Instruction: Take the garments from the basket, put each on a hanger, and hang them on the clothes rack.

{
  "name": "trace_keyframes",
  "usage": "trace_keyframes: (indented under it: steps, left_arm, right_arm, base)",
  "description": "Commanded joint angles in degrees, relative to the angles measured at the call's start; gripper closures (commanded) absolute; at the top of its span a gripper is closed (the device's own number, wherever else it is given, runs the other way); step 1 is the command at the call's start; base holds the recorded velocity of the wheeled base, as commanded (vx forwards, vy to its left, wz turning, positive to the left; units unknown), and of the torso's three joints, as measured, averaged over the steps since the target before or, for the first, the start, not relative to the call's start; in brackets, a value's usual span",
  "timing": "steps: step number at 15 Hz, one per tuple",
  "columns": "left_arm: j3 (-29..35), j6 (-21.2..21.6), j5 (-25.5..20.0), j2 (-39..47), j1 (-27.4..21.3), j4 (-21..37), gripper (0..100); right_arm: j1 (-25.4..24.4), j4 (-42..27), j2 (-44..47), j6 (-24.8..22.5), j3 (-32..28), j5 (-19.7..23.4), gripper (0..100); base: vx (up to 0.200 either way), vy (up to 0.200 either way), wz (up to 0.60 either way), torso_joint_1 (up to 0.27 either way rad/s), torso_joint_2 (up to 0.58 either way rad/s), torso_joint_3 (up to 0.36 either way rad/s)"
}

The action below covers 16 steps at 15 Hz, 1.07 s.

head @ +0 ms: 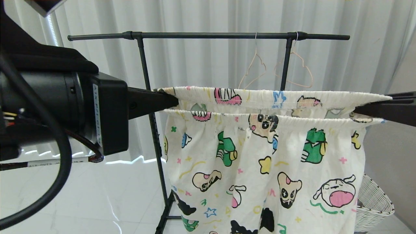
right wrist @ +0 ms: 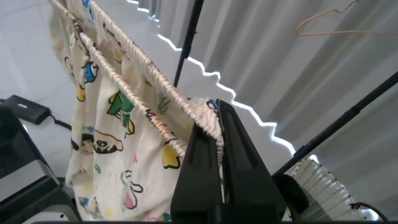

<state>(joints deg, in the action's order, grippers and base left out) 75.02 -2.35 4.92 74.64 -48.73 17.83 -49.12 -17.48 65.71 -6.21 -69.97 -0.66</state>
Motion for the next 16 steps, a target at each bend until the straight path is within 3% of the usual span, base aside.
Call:
trace_keyframes:
  steps: [1,4,7,10,11,16]
  left_arm:
    - [-0.05,-0.02,0.08,0.24,0.03,0.01,100]
    - [0.30,0.68,0.08,0.33,0.03,-0.08,100]
    - [1.00,2.97,0.08,0.68,0.91,-0.08,100]
    - [0.83,2.97,1.32,0.94,1.00,-0.08,100]
    - [0.74,3.23,1.93,1.12,1.00,-0.08,100]
    - [0.74,4.55,3.51,1.73,1.88,-0.08,100]
  right_arm:
    - [-0.01,-0.01,-0.14,-0.04,0.19,-0.13,100]
    - [-0.01,-0.01,-0.14,-0.12,0.10,-0.92,100]
    - [0.07,0.25,-0.23,-0.04,0.10,-4.97,100]
    - [1.22,0.08,-0.58,0.14,0.28,-5.14,100]
    - [1.30,0.08,-0.58,0.23,0.45,-5.14,0]
    - [1.30,-0.01,-3.30,-0.21,3.27,-3.91,0]
  base:
    - [0.000,0.000,0.00,0.000,0.00,0.000]
    - [0.000,0.000,0.00,0.000,0.00,0.000]
    - [0.000,0.000,0.00,0.000,0.00,0.000]
    - [0.000,0.000,0.00,0.000,0.00,0.000]
    - [0.000,0.000,0.00,0.000,0.00,0.000]
    - [0.000,0.000,0.00,0.000,0.00,0.000]
